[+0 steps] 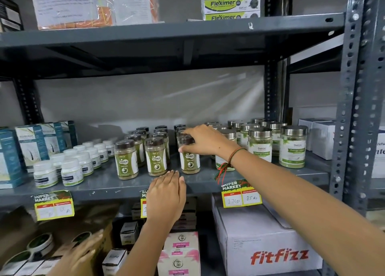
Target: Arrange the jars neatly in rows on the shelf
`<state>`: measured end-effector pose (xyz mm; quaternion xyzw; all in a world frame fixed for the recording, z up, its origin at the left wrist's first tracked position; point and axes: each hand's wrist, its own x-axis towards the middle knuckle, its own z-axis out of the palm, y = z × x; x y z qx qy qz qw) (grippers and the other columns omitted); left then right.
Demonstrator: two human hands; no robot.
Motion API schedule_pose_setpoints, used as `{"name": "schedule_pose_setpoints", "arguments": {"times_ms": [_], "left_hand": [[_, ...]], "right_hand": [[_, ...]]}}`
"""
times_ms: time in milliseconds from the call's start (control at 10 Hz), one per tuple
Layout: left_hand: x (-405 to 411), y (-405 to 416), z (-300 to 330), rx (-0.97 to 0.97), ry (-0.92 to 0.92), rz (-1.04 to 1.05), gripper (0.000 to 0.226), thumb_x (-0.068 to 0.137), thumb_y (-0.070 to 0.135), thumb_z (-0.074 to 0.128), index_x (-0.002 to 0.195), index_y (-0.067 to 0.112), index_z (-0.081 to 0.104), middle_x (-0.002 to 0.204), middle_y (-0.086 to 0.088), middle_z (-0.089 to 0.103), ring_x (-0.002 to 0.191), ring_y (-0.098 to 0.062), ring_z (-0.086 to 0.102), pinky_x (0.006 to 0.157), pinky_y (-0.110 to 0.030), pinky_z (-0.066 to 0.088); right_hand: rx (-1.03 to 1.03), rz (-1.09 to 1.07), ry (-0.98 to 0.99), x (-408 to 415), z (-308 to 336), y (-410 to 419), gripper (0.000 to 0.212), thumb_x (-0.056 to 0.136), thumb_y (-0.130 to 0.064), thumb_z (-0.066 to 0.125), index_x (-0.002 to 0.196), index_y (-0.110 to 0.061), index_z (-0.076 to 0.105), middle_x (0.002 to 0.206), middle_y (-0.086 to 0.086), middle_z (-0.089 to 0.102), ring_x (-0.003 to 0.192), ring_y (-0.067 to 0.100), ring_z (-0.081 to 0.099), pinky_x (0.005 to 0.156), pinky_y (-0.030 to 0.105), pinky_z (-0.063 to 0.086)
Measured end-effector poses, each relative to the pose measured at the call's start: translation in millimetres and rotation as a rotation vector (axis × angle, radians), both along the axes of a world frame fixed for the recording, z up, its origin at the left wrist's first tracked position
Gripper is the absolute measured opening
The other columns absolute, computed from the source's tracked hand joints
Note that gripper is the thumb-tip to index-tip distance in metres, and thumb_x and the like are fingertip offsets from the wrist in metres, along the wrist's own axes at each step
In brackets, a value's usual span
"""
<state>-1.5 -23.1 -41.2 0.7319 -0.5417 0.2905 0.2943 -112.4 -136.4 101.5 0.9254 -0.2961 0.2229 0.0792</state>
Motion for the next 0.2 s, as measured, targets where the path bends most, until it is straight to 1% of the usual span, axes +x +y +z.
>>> {"name": "schedule_pose_setpoints", "arguments": {"times_ms": [100,200], "left_hand": [[2.8,-1.2,-1.2,-0.017,-0.008,-0.006,0.043,0.095,0.034,0.035,0.109,0.011,0.068,0.111,-0.006,0.072,0.106,-0.019,0.065,0.095,-0.036,0.048],[3.2,-2.2,-1.8,-0.013,0.001,-0.001,0.043,0.095,0.035,0.035,0.109,0.012,0.068,0.111,-0.006,0.072,0.106,-0.019,0.065,0.095,-0.035,0.048]], "right_hand": [[-0.045,-0.004,-0.033,-3.0,-0.8,3.3,0.082,0.082,-0.074,0.048,0.144,-0.019,0.047,0.123,0.014,0.066,0.114,0.038,0.061,0.09,0.049,0.053],[-0.08,-0.017,-0.115,-10.8,3.7,1.6,0.078,0.084,-0.074,0.043,0.138,-0.018,0.051,0.116,0.014,0.068,0.109,0.037,0.064,0.088,0.05,0.054]]}}
